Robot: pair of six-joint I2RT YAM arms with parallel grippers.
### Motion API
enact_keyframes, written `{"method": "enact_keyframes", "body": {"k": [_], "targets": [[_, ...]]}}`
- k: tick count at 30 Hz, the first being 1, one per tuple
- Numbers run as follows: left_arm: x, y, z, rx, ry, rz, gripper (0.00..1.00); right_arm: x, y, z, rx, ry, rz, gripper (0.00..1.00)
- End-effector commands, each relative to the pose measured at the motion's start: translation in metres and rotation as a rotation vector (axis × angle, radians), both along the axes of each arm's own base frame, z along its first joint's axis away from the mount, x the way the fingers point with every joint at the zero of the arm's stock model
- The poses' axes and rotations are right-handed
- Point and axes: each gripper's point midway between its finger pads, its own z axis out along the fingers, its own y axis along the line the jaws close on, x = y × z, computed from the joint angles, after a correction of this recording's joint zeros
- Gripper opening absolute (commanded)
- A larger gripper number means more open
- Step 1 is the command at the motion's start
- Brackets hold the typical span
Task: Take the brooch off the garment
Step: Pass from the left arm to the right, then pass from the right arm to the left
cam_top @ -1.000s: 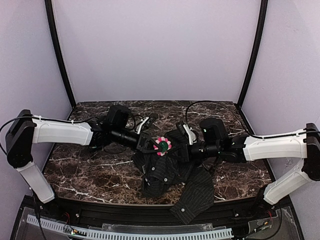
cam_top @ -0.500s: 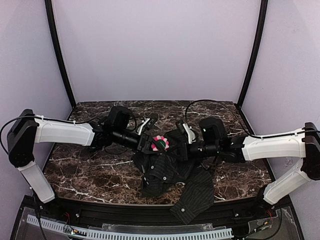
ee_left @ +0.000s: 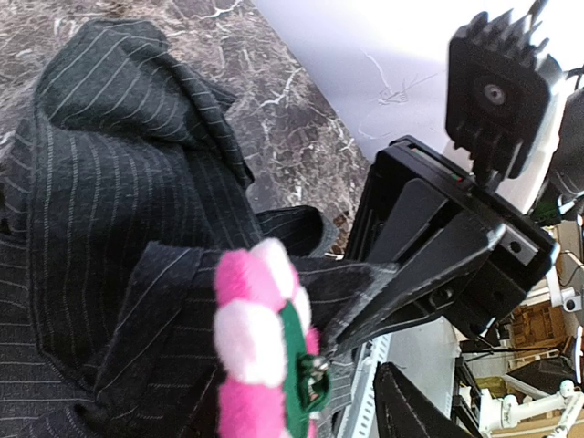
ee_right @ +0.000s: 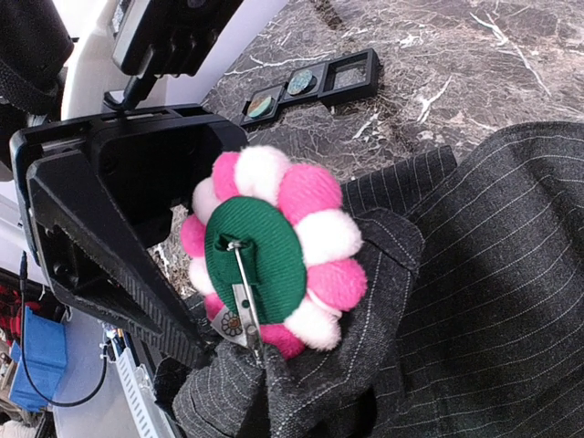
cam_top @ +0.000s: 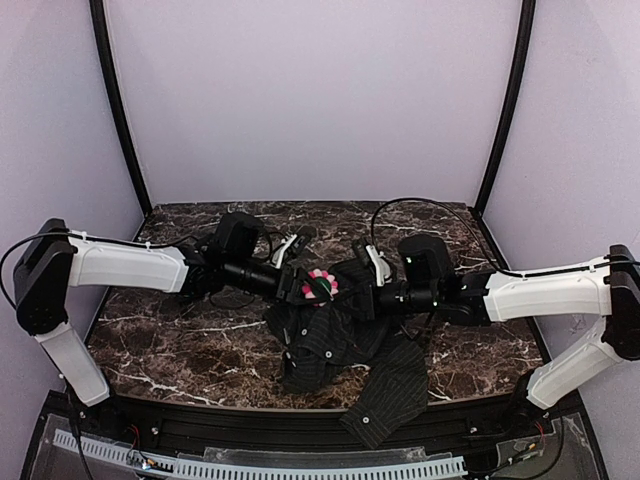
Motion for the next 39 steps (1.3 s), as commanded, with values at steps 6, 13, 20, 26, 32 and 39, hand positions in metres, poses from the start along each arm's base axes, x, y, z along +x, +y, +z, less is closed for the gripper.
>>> {"method": "enact_keyframes", "body": {"k": [6,13,20,26,32,39], "targets": [[0.007,0.011,0.014,-0.004,-0.038,0.078,0.49,0.005,0.006,0.013,0.025,-0.036,-0.022,0.0],[0.006,0.008,0.017,-0.031,-0.026,0.075,0.34,0.006,0.005,0.012,0.008,-0.042,-0.031,0.0],[0.004,0.003,0.014,-0.052,0.011,0.057,0.28,0.009,0.007,0.014,-0.003,-0.056,-0.051,0.0],[0.003,0.0,0.012,-0.064,0.033,0.049,0.22,0.011,0.009,0.012,-0.022,-0.064,-0.057,0.0],[0.003,0.0,0.01,-0.066,0.042,0.05,0.11,0.012,0.011,0.011,-0.033,-0.074,-0.059,0.0],[0.002,0.0,0.01,-0.068,0.041,0.043,0.01,0.004,0.008,0.022,-0.012,-0.1,-0.025,0.04]]}}
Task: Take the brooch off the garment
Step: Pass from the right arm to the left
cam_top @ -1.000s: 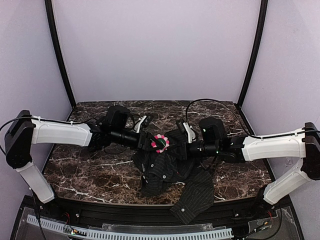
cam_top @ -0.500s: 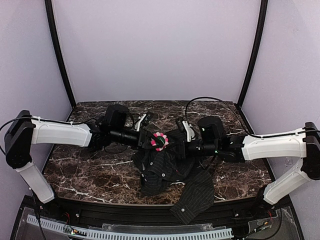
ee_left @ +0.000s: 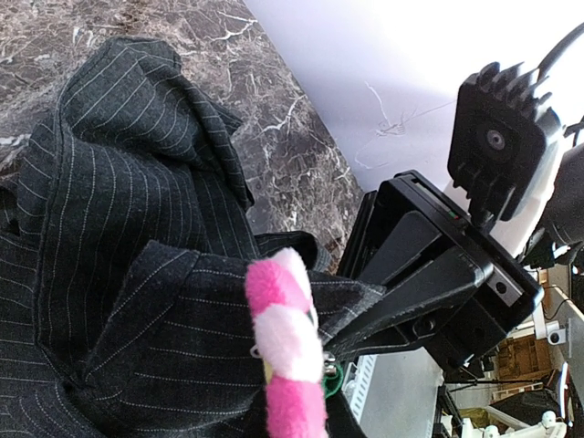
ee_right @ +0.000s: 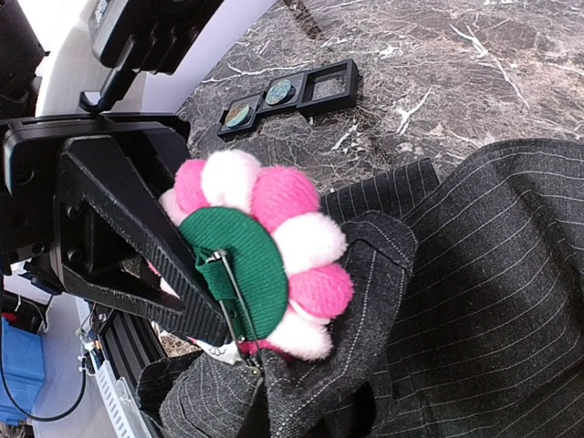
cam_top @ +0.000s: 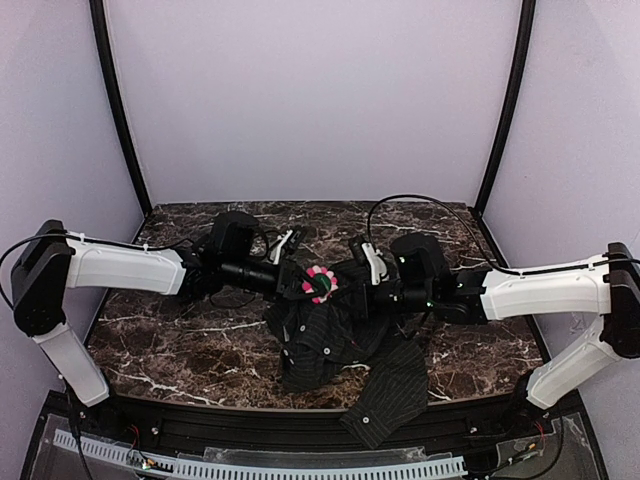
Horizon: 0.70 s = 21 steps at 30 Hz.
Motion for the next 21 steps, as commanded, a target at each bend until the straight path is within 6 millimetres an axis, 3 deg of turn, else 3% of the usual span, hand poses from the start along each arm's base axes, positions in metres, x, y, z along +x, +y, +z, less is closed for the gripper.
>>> {"method": "enact_keyframes", "body": {"k": [1,6,9,12,15,21], "targets": [[-0.004,0.0,0.001,-0.019,-0.011,-0.029,0.01,-0.006,0.004,0.023,0.04,-0.066,0.046,0.12],[-0.012,0.001,0.01,-0.021,-0.098,-0.101,0.01,-0.015,-0.013,0.039,0.075,-0.092,0.06,0.67],[-0.024,0.003,0.019,-0.039,-0.164,-0.188,0.01,-0.024,-0.019,0.055,0.153,-0.103,0.121,0.85],[-0.035,0.004,0.028,-0.051,-0.183,-0.263,0.01,-0.032,-0.023,0.068,0.225,-0.113,0.177,0.88],[-0.037,0.007,0.039,-0.062,-0.216,-0.294,0.01,-0.035,-0.024,0.061,0.206,-0.105,0.202,0.84],[-0.027,0.014,0.047,-0.073,-0.213,-0.258,0.01,-0.04,-0.02,0.037,0.15,-0.053,0.234,0.63]]}}
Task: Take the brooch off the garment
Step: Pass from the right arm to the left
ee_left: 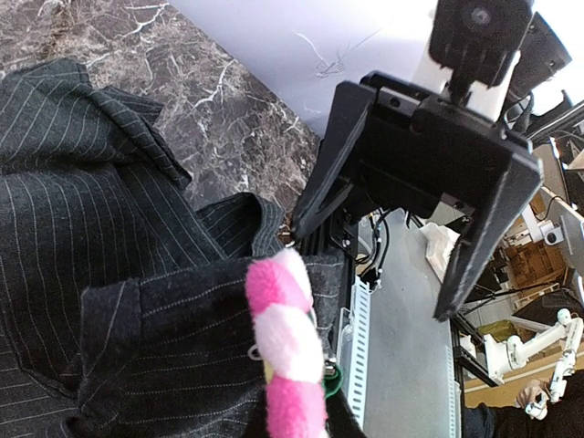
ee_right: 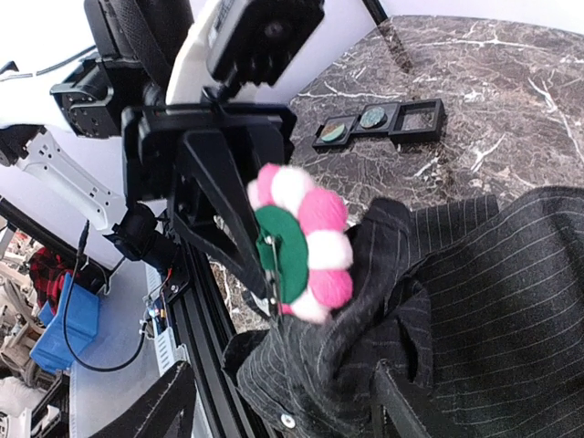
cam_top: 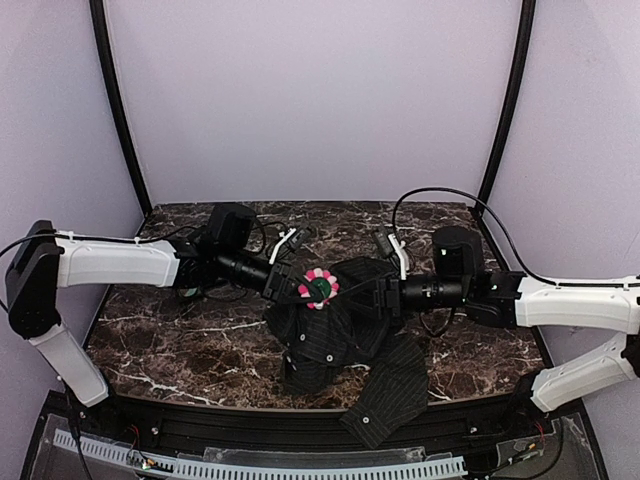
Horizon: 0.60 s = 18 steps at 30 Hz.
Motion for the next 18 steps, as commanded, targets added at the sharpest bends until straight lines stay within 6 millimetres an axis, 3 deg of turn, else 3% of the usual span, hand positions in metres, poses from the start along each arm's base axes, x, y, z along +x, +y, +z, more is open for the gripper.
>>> {"method": "enact_keyframes", "body": {"k": [1,5,8,11,13,18], "targets": [[0.002,0.007,0.029,-0.049,-0.054,-0.011,0.01,-0.01,0.005,-0.015,-0.025,0.022,0.062,0.6],[0.004,0.007,0.03,-0.051,-0.052,-0.001,0.01,-0.014,0.013,-0.021,-0.043,0.03,0.085,0.45],[0.005,0.008,0.03,-0.047,-0.052,0.011,0.01,-0.014,0.018,-0.024,-0.049,0.034,0.088,0.2],[0.008,0.008,0.025,-0.025,-0.04,0.025,0.01,-0.01,0.02,-0.015,-0.018,0.015,0.062,0.07],[0.009,0.008,0.018,-0.004,-0.017,0.032,0.01,-0.006,0.02,-0.008,0.003,0.002,0.041,0.01],[0.008,0.01,-0.001,0.051,0.04,0.043,0.04,0.005,0.021,-0.005,0.002,-0.008,-0.019,0.0]]}}
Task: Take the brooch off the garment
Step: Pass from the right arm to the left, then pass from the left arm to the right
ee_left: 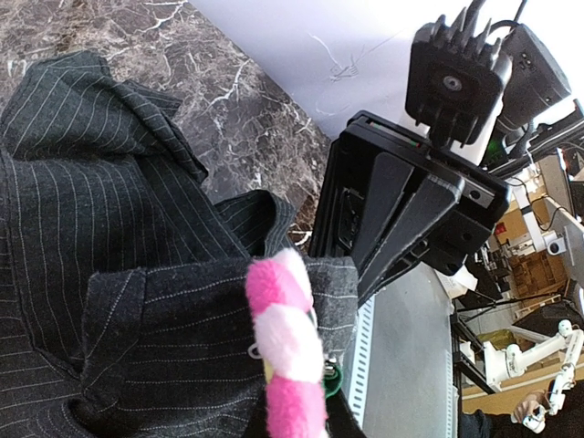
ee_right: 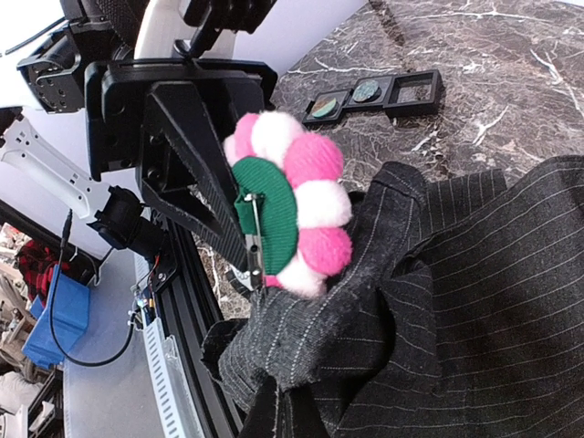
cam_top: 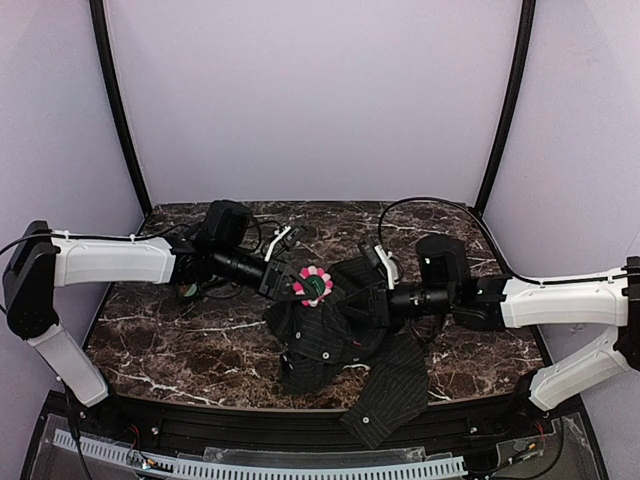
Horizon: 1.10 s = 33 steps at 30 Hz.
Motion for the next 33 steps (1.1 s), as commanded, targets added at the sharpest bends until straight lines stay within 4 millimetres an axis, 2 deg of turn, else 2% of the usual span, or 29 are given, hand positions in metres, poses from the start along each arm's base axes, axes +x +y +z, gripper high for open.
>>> {"method": "enact_keyframes", "body": {"k": [1,11,27,31,32,33], "targets": [[0.0,0.001,-0.005,0.037,0.033,0.013,0.05,0.012,0.007,0.024,0.059,-0.054,-0.051,0.0],[-0.007,-0.006,-0.016,0.051,0.072,-0.001,0.09,0.014,0.013,0.029,0.094,-0.051,-0.046,0.0],[-0.009,-0.008,-0.016,0.024,0.105,-0.006,0.26,0.022,0.008,0.023,0.078,-0.053,-0.111,0.0],[-0.012,-0.009,-0.015,0.009,0.123,-0.019,0.22,0.024,0.009,0.024,0.081,-0.058,-0.116,0.0],[-0.013,-0.009,-0.015,0.004,0.128,-0.028,0.24,0.024,0.008,0.024,0.081,-0.059,-0.118,0.0],[-0.014,-0.009,-0.016,0.008,0.134,-0.03,0.29,0.025,0.008,0.022,0.076,-0.058,-0.123,0.0]]}}
